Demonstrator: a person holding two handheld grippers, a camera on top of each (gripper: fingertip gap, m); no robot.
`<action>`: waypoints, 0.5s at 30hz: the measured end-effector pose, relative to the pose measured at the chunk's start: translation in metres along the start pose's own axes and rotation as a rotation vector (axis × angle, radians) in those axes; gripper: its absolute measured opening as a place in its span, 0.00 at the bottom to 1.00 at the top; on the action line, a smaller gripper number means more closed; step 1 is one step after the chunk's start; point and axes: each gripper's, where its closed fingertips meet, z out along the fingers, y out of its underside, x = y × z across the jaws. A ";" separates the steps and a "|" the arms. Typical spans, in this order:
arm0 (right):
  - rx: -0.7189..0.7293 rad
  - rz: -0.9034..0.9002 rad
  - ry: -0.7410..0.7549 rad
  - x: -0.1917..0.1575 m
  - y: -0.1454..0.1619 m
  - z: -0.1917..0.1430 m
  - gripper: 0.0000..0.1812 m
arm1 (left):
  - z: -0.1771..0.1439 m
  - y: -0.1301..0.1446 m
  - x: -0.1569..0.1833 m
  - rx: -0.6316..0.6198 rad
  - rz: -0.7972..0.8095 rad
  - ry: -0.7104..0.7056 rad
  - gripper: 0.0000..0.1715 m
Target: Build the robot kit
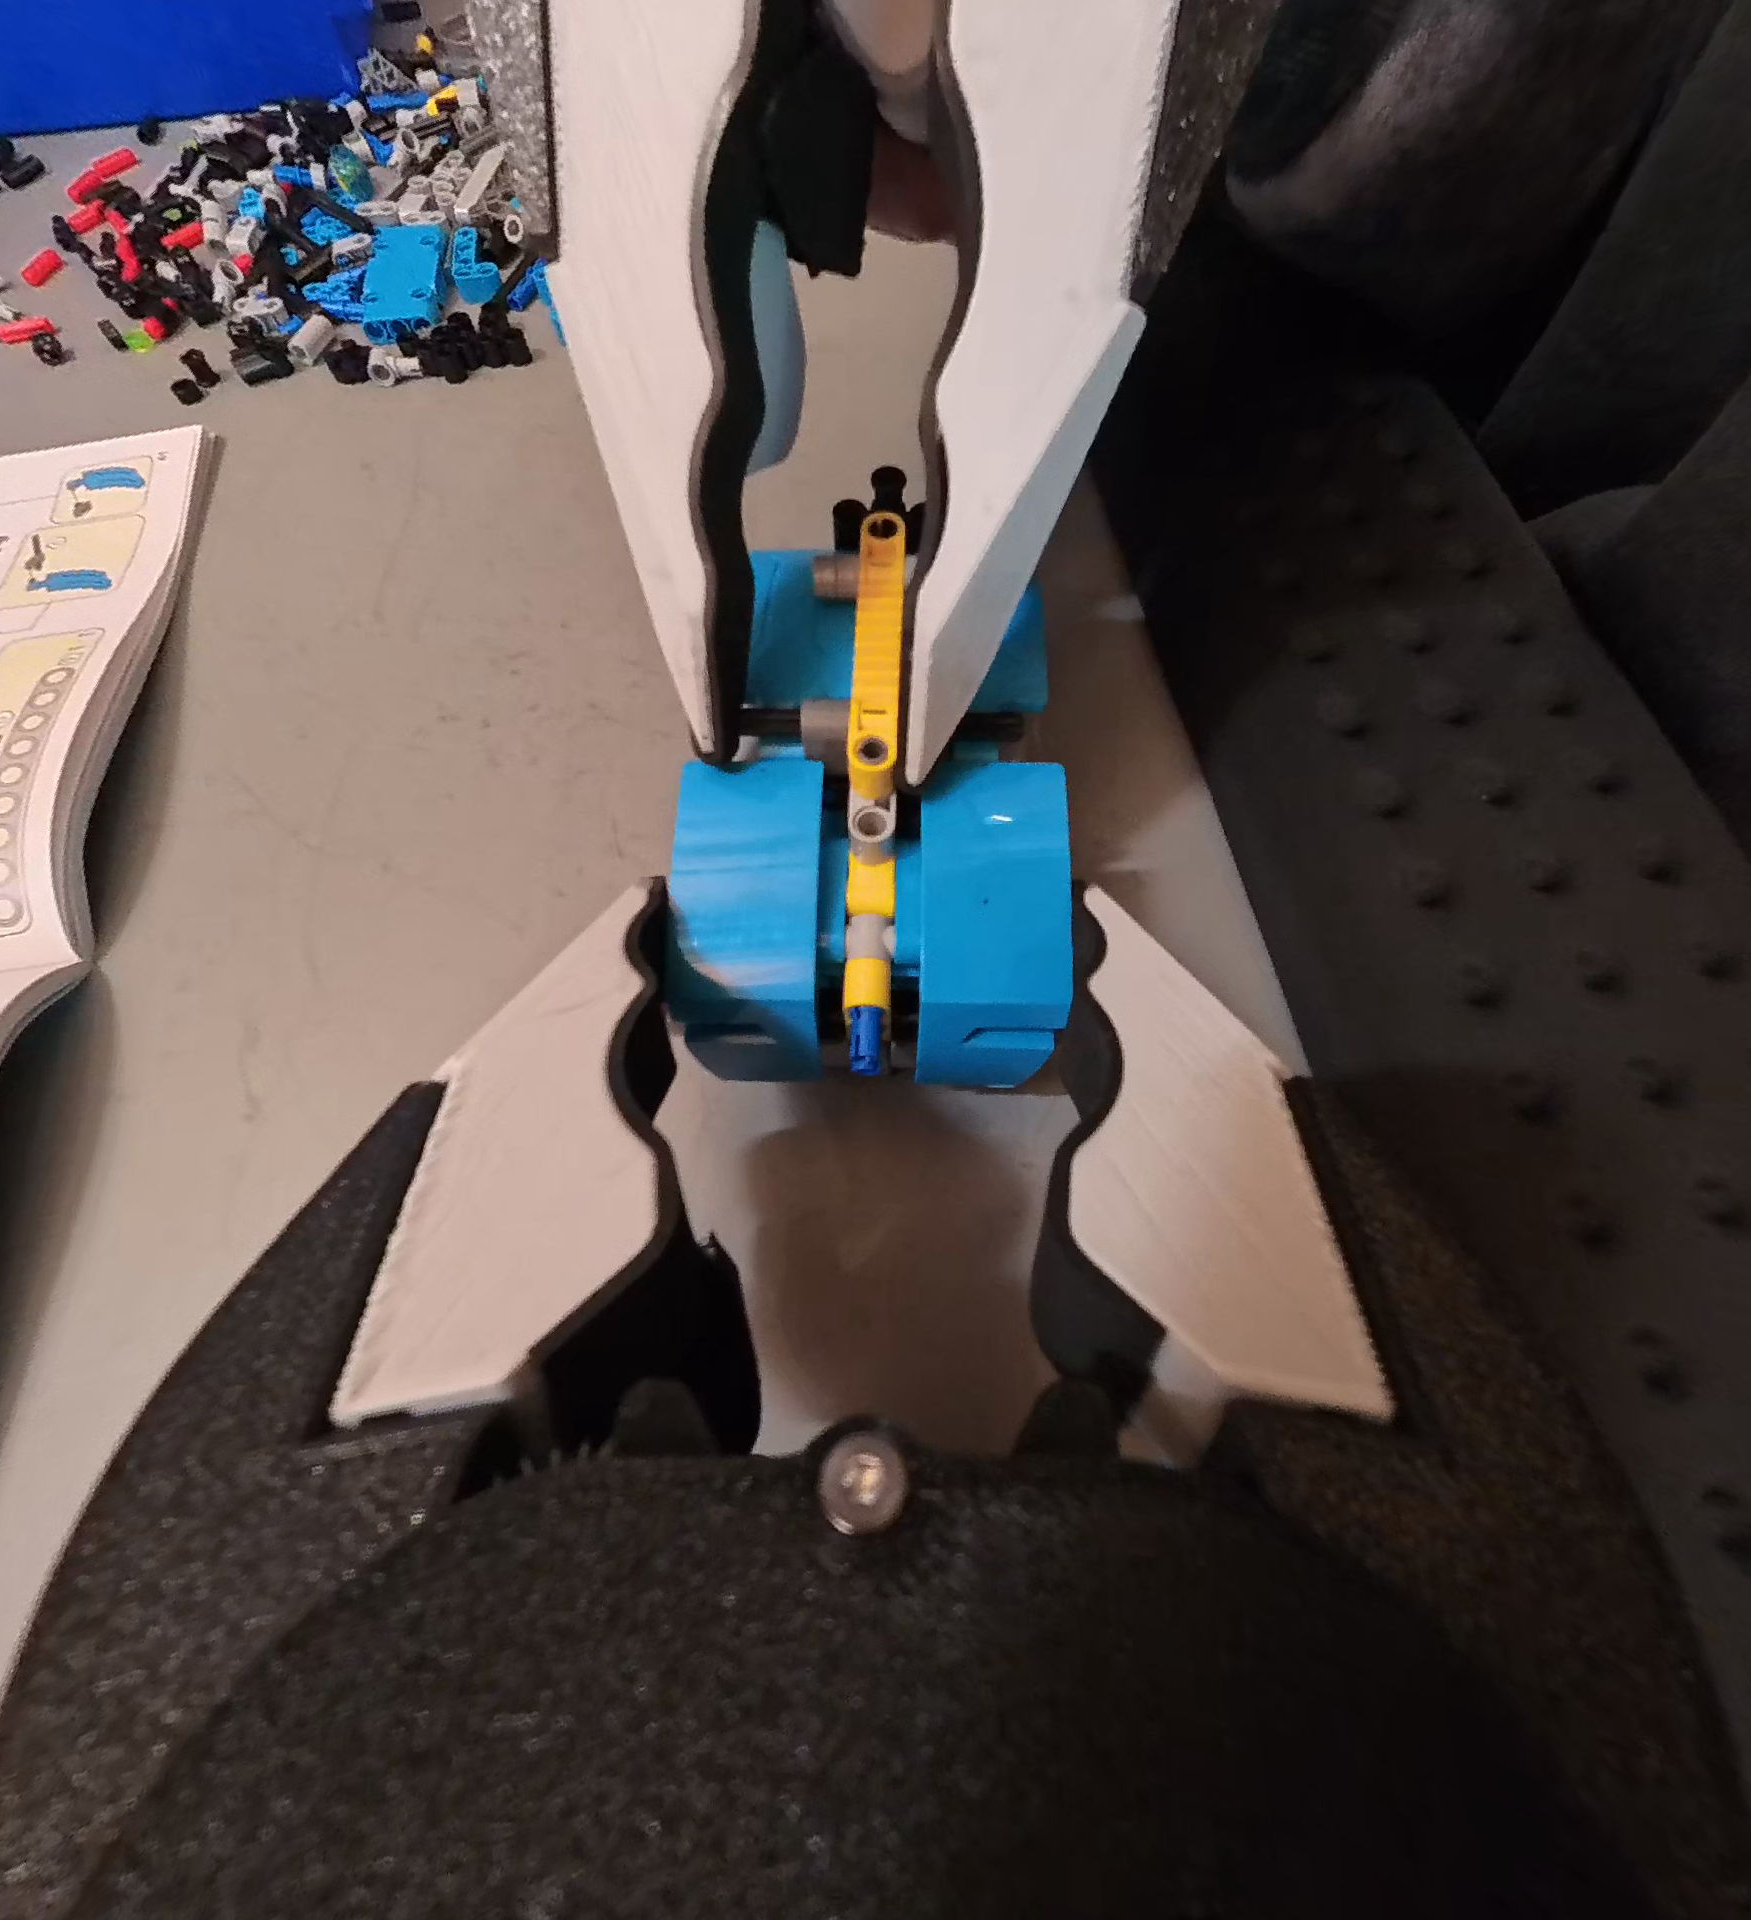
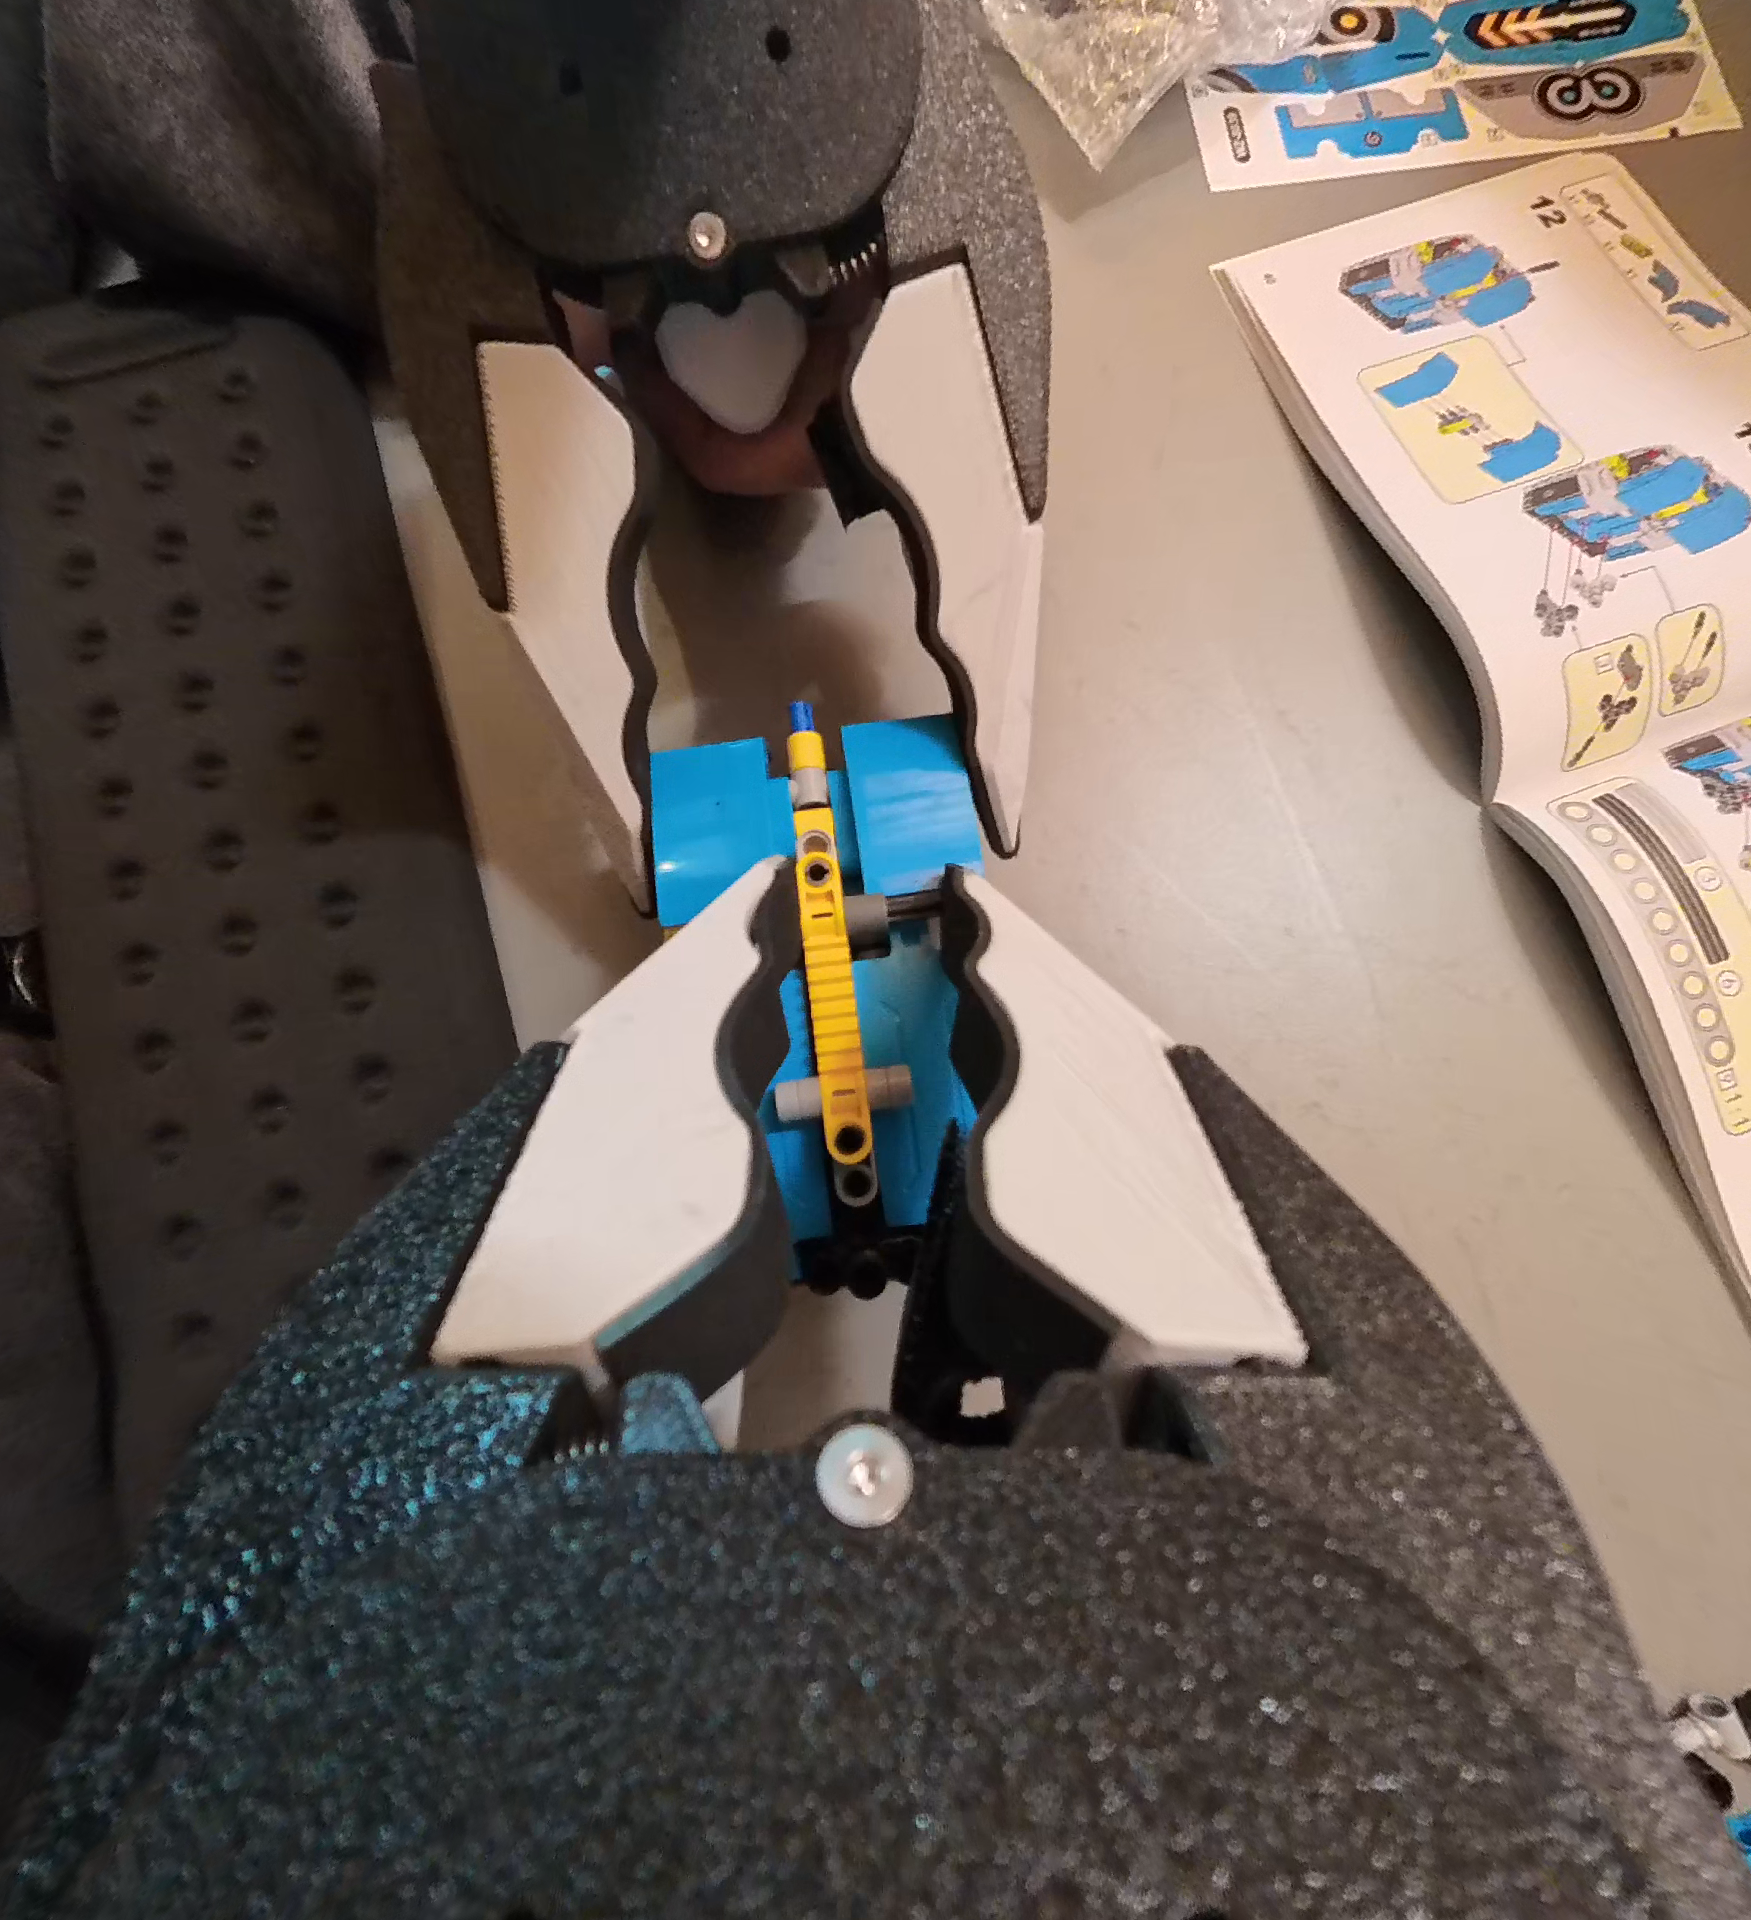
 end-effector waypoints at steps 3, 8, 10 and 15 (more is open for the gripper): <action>0.003 0.002 0.001 0.000 0.000 0.000 0.15 | 0.000 0.000 0.000 0.000 0.000 0.001 0.44; 0.006 -0.001 -0.001 0.000 0.000 0.000 0.14 | 0.000 0.000 0.000 -0.001 0.001 0.002 0.44; 0.005 -0.001 0.000 0.000 0.000 0.000 0.14 | 0.000 0.000 0.000 0.000 0.001 0.003 0.44; 0.005 -0.005 0.003 0.000 0.000 0.000 0.14 | 0.000 0.000 0.000 -0.001 -0.001 0.005 0.44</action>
